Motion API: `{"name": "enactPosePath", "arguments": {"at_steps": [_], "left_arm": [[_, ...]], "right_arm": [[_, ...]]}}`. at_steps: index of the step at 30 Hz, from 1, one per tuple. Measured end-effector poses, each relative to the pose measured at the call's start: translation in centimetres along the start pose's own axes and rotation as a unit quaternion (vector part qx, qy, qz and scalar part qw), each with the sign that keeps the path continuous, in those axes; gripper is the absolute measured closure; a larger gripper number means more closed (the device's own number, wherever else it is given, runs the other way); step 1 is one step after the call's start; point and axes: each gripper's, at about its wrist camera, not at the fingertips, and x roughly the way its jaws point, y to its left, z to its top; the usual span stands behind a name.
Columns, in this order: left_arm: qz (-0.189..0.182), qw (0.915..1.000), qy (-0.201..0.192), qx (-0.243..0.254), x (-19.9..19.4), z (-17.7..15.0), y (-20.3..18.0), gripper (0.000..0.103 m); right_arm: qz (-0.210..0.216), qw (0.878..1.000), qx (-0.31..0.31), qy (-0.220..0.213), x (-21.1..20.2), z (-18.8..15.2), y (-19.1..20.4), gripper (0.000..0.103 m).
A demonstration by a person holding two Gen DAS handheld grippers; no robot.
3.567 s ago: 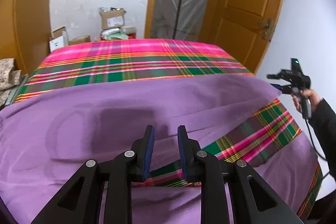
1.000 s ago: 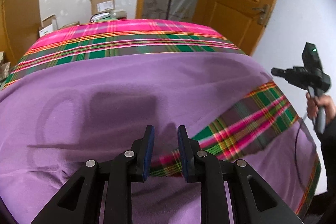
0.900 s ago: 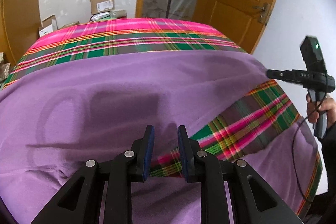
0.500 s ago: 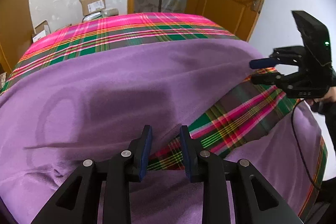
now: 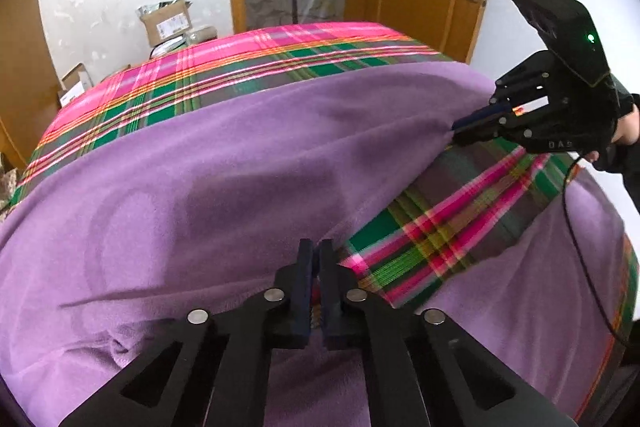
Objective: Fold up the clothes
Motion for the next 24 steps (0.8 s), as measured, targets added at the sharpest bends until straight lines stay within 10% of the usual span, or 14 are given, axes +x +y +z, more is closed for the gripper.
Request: {"name": "enactPosePath", "arguments": {"at_steps": [8, 13, 24], "left_arm": [[-0.022, 0.9997, -0.007, 0.009, -1.1, -1.2, -0.5, 0.103], [-0.006, 0.9997, -0.023, -0.005, -1.5, -0.5, 0.2, 0.101], [-0.014, 0.9998, 0.005, 0.01, 0.6, 0.3, -0.4, 0.08]], "right_arm": [[-0.006, 1.0, 0.015, 0.005, -0.9, -1.5, -0.6, 0.102], [-0.039, 0.999, 0.008, -0.007, -1.4, -1.2, -0.9, 0.084], [-0.03, 0.999, -0.038, 0.008, 1.3, -0.1, 0.6, 0.076]]}}
